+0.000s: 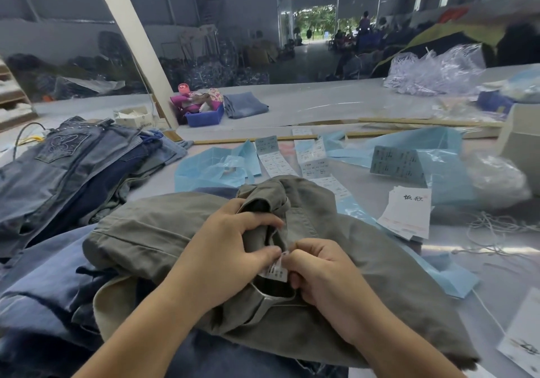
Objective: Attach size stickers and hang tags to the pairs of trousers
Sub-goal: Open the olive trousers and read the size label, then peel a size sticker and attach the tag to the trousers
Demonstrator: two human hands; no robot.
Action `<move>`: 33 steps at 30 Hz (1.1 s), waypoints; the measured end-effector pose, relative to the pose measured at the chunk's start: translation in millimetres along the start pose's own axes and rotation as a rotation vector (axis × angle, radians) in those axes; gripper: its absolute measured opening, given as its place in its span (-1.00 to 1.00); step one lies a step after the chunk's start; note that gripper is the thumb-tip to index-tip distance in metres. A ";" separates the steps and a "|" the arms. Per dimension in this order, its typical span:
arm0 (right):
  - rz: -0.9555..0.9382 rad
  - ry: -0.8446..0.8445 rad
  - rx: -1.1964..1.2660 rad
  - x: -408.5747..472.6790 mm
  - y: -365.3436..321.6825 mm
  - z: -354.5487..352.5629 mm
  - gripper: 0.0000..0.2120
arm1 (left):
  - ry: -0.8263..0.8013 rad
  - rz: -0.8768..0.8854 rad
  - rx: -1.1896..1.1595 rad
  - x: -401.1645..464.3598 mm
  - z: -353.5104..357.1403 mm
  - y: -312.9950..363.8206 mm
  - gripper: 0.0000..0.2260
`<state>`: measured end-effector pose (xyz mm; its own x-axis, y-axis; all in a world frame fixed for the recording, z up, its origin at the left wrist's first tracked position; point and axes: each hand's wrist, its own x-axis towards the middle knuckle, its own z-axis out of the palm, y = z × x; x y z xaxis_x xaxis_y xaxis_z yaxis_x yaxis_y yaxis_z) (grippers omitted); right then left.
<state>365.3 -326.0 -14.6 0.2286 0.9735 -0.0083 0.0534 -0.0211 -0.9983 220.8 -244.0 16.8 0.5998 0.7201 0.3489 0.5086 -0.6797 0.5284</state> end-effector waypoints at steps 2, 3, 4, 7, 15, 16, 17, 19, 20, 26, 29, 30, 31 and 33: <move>0.010 -0.020 -0.015 1.6 -3.5 0.1 -0.79 | 0.019 0.007 0.093 -1.4 -4.3 7.5 -0.69; 0.001 -0.026 -0.053 1.6 -5.3 -0.2 -0.76 | 0.033 0.006 0.120 -1.6 -6.6 11.5 -0.69; -0.026 -0.025 -0.116 1.5 -7.8 -0.9 -0.76 | 0.053 0.008 0.137 -0.6 -9.2 14.2 -0.68; -0.153 0.005 -0.304 -0.9 -15.4 -4.7 -0.78 | 0.112 0.017 0.164 6.5 -20.3 15.9 -0.64; -0.219 0.064 -0.560 2.2 -26.8 -35.6 -0.83 | 0.041 -0.136 -0.015 27.1 -38.8 4.4 -0.65; -0.203 0.028 -0.591 2.4 -24.9 -35.6 -0.80 | 0.016 -0.117 0.006 26.3 -35.6 6.7 -0.70; -0.199 -0.019 -0.627 1.9 -23.3 -34.9 -0.77 | -0.009 -0.102 0.041 25.5 -33.1 9.5 -0.73; -0.214 -0.136 -0.667 1.4 -22.9 -34.3 -0.78 | -0.089 -0.117 0.143 24.0 -31.7 12.0 -0.48; -0.223 -0.195 -0.663 1.7 -24.5 -35.4 -0.81 | -0.125 -0.134 0.205 23.5 -32.3 12.3 -0.37; -0.227 -0.357 -0.678 11.4 -30.6 -50.5 -0.45 | -0.043 -0.170 0.473 32.7 -53.6 -7.0 -0.53; -0.331 -0.308 -0.836 27.0 -37.7 -51.6 -0.41 | 0.168 -0.203 0.636 50.1 -80.2 -21.4 -0.63; -0.353 -0.316 -0.880 33.4 -40.6 -49.3 -0.41 | 0.237 -0.181 0.644 56.5 -88.1 -20.3 -0.68; -0.365 -0.341 -0.927 40.7 -43.1 -44.5 -0.41 | 0.296 -0.132 0.613 63.6 -94.7 -15.7 -0.69; -0.368 -0.438 -1.033 53.1 -46.4 -28.3 -0.38 | 0.364 0.036 0.531 80.4 -102.0 0.8 -0.72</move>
<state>402.5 -279.9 32.9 -0.3072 0.9503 0.0507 0.8537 0.2988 -0.4265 206.4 -172.5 124.2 0.4220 0.6335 0.6486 0.7843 -0.6140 0.0893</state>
